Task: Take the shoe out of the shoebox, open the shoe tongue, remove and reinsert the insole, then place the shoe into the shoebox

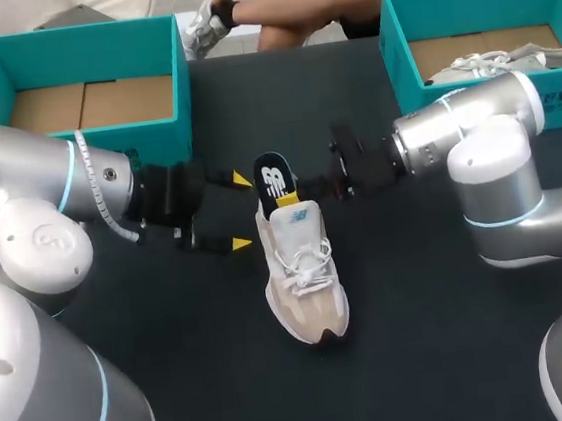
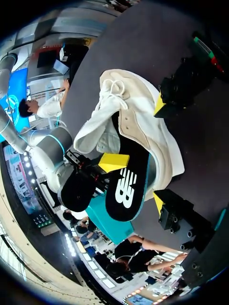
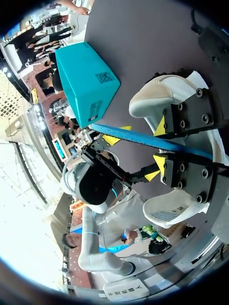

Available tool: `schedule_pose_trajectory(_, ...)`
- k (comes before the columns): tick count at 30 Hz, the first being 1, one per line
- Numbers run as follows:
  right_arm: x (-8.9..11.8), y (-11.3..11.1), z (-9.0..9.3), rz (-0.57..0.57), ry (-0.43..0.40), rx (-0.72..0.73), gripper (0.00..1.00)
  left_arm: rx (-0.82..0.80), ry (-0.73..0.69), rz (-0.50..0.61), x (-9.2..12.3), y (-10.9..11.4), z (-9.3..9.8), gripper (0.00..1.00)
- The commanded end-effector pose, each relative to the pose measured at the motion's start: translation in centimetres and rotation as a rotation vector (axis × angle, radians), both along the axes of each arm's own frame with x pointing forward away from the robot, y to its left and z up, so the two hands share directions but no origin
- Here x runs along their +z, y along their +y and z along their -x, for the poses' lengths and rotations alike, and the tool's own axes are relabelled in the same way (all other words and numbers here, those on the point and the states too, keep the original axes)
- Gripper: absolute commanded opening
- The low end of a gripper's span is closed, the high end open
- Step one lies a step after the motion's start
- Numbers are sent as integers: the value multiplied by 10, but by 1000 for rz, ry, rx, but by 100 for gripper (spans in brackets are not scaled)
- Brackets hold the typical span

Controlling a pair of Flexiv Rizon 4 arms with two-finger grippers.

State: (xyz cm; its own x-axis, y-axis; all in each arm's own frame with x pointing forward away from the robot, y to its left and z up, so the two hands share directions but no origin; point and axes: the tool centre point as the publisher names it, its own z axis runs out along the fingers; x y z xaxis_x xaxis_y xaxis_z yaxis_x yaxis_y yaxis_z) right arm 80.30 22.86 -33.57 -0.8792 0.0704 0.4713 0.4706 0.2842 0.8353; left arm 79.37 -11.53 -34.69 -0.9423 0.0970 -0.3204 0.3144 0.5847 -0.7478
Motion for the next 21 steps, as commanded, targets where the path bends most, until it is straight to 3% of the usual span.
schedule_pose_trajectory(1, -1, 6, -11, 1, 2, 9, 16, 2, 0, -5, 0, -1, 0, 100)
schedule_pose_trajectory(4, 0, 7, -14, 1, 3, 19, 10, 2, 0, -5, 0, -1, 0, 100)
schedule_pose_trajectory(5, 0, 7, -14, 4, 9, 26, 0, 2, 0, -5, 0, -1, 0, 100)
schedule_pose_trajectory(17, -15, -10, 19, 65, 132, 54, 0, 2, 0, -5, 0, -1, 0, 100)
schedule_pose_trajectory(21, -17, -10, 21, 65, 144, 56, 0, 2, 0, -5, 0, -1, 0, 100)
